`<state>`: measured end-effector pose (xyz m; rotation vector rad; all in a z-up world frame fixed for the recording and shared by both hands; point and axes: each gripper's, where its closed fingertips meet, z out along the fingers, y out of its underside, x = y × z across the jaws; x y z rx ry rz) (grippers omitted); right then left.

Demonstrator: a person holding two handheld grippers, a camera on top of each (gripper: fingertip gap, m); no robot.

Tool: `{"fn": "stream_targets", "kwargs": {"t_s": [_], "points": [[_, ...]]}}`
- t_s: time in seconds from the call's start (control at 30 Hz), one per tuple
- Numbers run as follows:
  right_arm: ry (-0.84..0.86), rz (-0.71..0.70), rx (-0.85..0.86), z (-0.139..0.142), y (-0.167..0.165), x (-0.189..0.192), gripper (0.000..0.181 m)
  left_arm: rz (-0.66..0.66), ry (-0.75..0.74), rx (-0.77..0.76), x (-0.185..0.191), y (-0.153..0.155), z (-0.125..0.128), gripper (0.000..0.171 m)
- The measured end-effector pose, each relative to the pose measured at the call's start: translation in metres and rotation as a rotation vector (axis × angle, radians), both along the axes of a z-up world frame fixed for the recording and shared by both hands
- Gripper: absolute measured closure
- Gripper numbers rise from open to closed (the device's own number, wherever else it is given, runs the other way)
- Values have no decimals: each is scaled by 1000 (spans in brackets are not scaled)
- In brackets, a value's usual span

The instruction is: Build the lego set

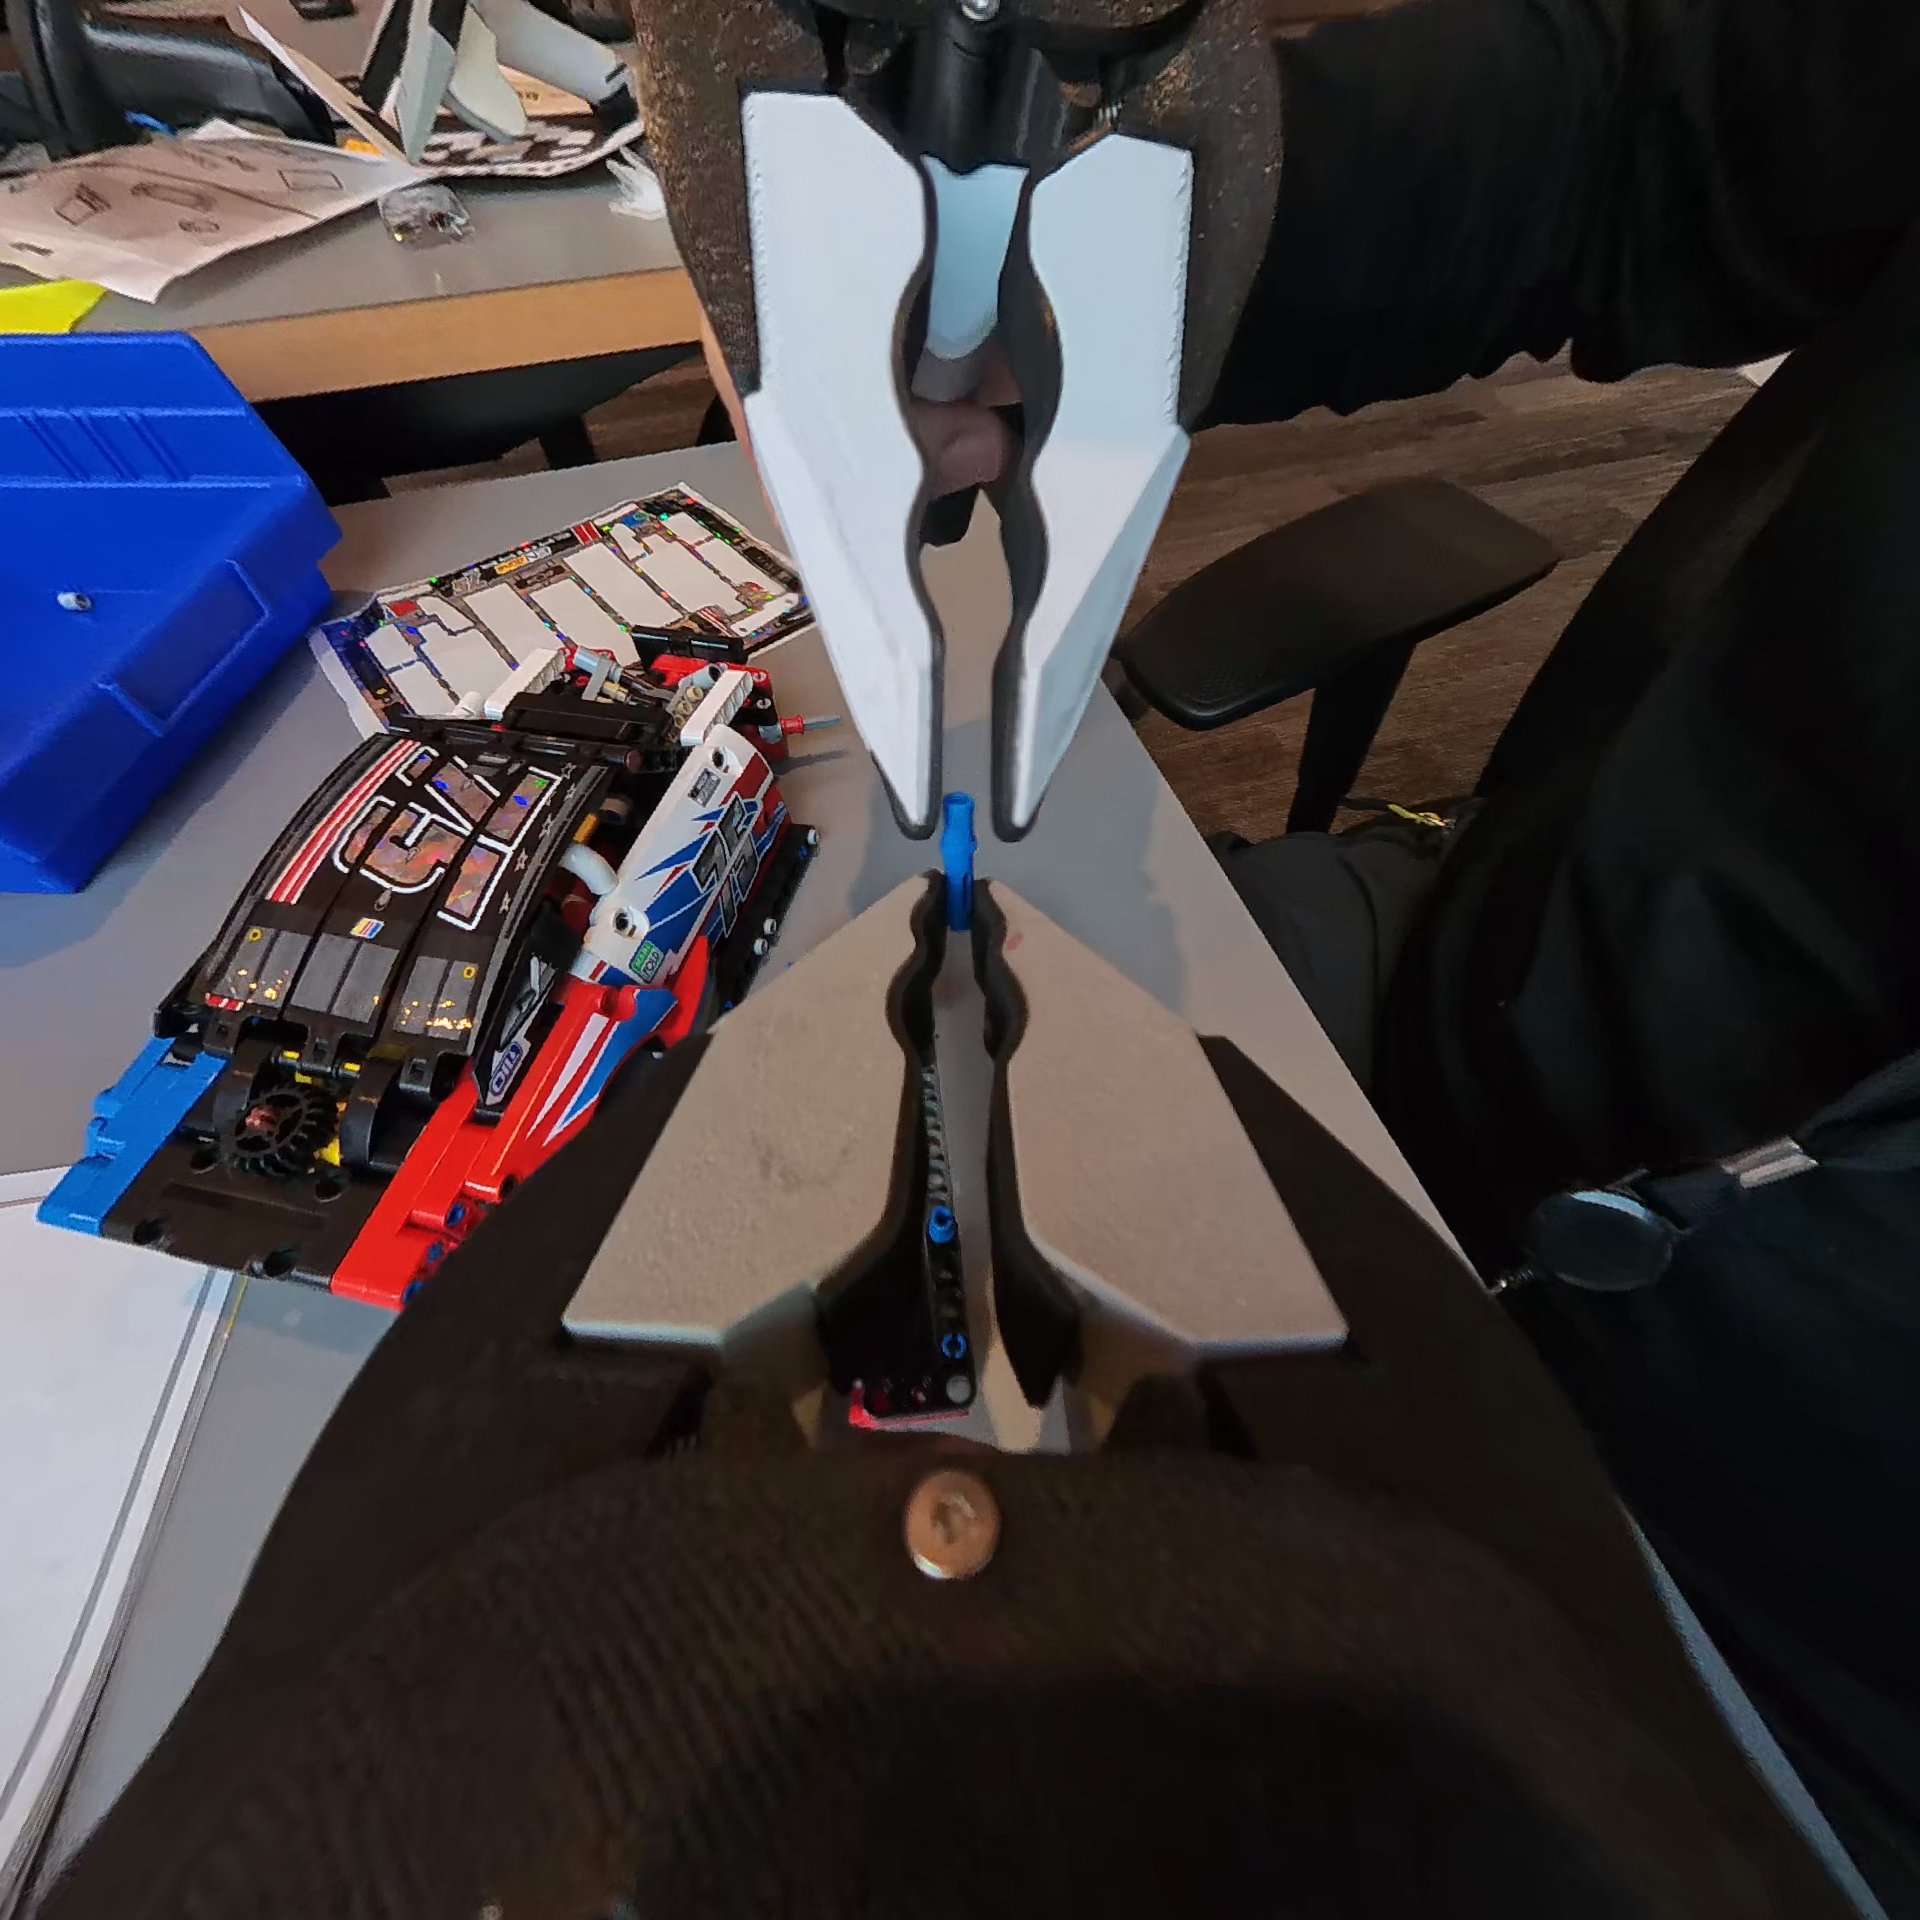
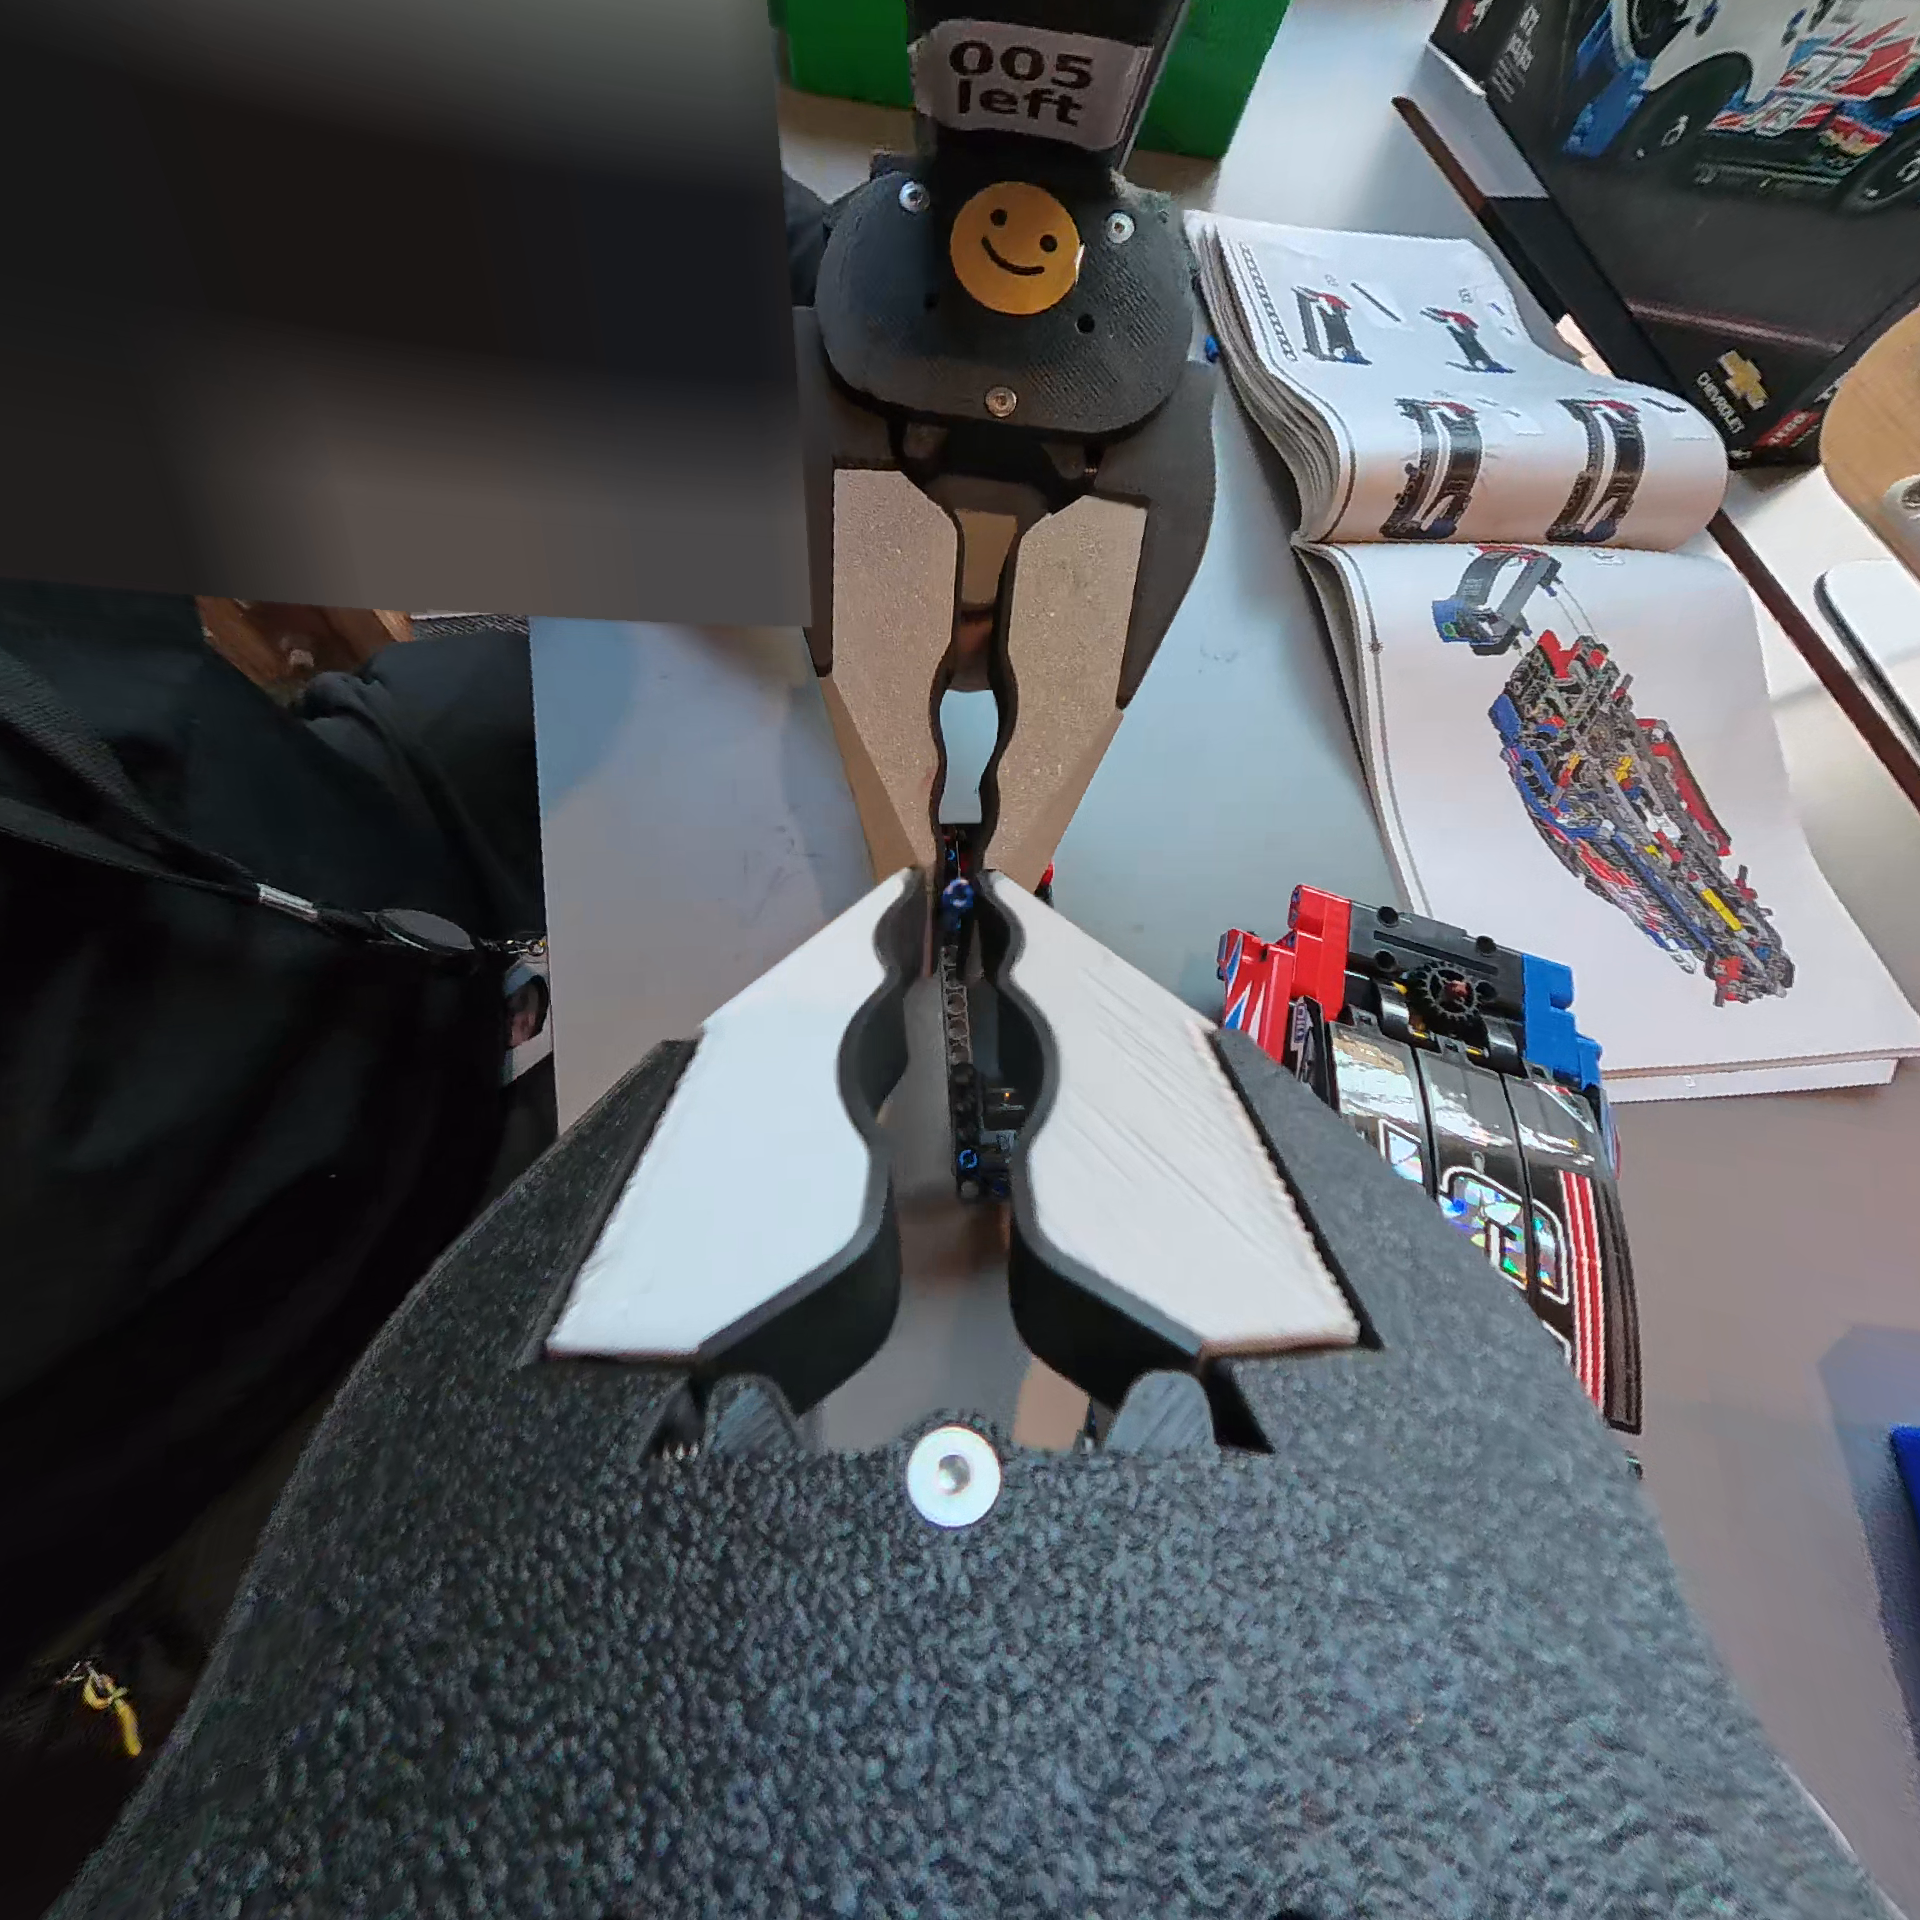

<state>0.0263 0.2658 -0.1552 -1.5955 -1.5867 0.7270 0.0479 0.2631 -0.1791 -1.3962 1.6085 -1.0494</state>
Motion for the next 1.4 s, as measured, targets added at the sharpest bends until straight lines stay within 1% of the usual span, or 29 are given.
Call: {"fn": "stream_targets", "kwargs": {"t_s": [0.07,0.13,0.23,0.33,0.53,0.63,0.67,0.7,0.73,0.8,0.83,0.93,1.07,1.13,1.17,1.3,1.4], "points": [[-16,2,5,-3,-1,1,168,-5,-12,-5,0,-1,3,170],[-18,-4,19,-4,0,0,174,-8,-21,-3,-1,-1,5,170],[-16,-7,27,-2,1,-1,176,-9,-28,-8,-1,-2,6,170],[-2,-9,5,0,1,-2,175,-7,-22,-3,-1,-1,5,170],[-13,-10,24,-1,1,-2,176,-5,-14,-7,-1,-1,3,169],[-16,-42,-4,-4,5,-1,176,19,7,-46,-1,2,1,169],[-29,-72,-9,-6,10,2,176,42,30,-56,-2,6,-2,166],[-45,-103,-15,-10,15,6,176,61,71,-71,-5,10,-8,155],[-55,-128,-31,-13,18,10,176,65,138,-100,-9,11,-18,150],[-53,-171,-91,-21,20,15,177,67,244,-126,-16,13,-36,146],[-58,-189,-120,-28,20,17,176,85,271,-112,-17,16,-43,146],[-92,-213,-171,-48,17,20,176,101,386,-74,-19,15,-65,138],[-130,-217,-201,-65,14,17,176,111,487,41,-21,15,-85,144],[-149,-210,-190,-70,13,16,176,108,487,65,-19,14,-87,162],[-156,-210,-182,-72,14,15,176,109,479,74,-18,15,-86,165],[-174,-209,-148,-73,17,16,176,90,462,74,-18,15,-85,165],[-177,-200,-158,-71,17,16,176,78,445,59,-17,15,-83,166]]}}
